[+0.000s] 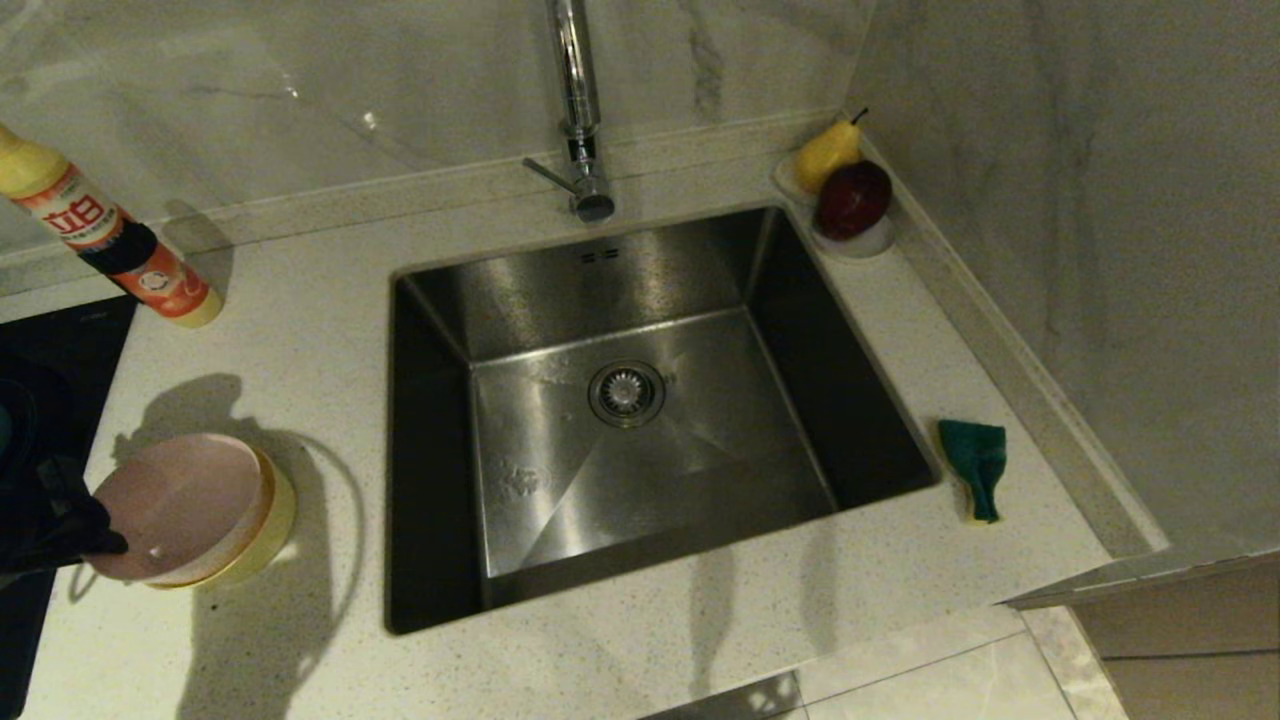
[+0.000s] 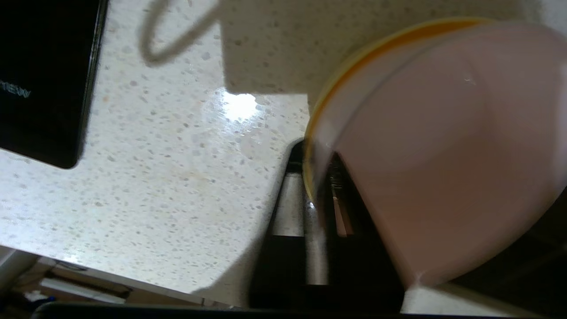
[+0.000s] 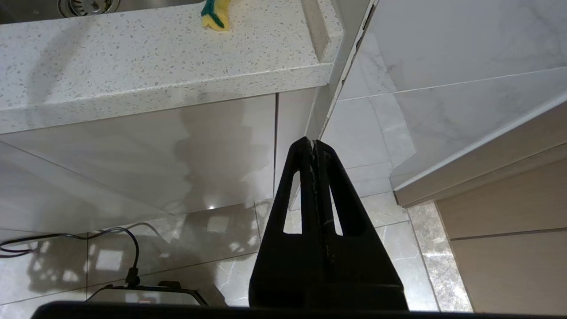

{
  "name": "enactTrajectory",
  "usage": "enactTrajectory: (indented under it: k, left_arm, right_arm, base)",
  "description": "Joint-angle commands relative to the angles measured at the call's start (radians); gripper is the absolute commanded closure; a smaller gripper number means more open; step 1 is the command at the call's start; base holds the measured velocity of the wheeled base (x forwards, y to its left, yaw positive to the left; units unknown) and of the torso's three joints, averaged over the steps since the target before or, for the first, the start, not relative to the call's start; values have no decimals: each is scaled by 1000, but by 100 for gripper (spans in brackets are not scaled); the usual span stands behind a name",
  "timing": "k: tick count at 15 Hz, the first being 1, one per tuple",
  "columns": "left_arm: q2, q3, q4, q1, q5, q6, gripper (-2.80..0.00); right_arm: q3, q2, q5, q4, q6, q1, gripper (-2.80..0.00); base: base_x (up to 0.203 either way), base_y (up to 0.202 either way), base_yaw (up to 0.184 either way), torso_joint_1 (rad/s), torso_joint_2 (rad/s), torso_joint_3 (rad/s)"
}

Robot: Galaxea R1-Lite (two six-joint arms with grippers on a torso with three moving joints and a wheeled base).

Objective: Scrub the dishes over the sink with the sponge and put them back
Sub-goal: Place the bowl on the bowl

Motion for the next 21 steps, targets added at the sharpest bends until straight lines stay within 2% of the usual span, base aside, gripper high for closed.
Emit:
enactTrajectory:
  k: [1,5,9,10,11,12,13,18,21]
  left_arm:
    - [4,-7,4,1,9,-6,-280]
    - [-12,-30,4,7,3,-18,-280]
    - [-51,-155,5,27,16,-155,-280]
    - [-56,-163,6,31,30,-161,0]
    - [-48,-178,11,32,68,-166,0]
    - [-36,-200,14,33,131,-192,0]
    - [-25,-227,12,33,165,-226,0]
    - [87,-339,18,79,228,-272,0]
    - [200,-425,20,153,235,-325,0]
  right_arm:
    - [0,1,0,0,0,0,0]
    - [0,1,0,0,0,0,0]
    - [0,1,0,0,0,0,0]
    - [0,1,0,0,0,0,0]
    - [0,1,0,0,1,0,0]
    - [0,1,0,0,0,0,0]
    - [0,1,0,0,0,0,0]
    - [0,1,0,0,0,0,0]
    - [0,1,0,0,0,0,0]
  base:
    - [0,0,0,0,0,0]
    - [0,0,0,0,0,0]
    - [0,0,0,0,0,0]
    - [0,0,0,0,0,0]
    - [0,0,0,0,0,0]
    - [0,0,0,0,0,0]
    - [0,0,0,0,0,0]
    - [0,0,0,0,0,0]
    - [0,0,0,0,0,0]
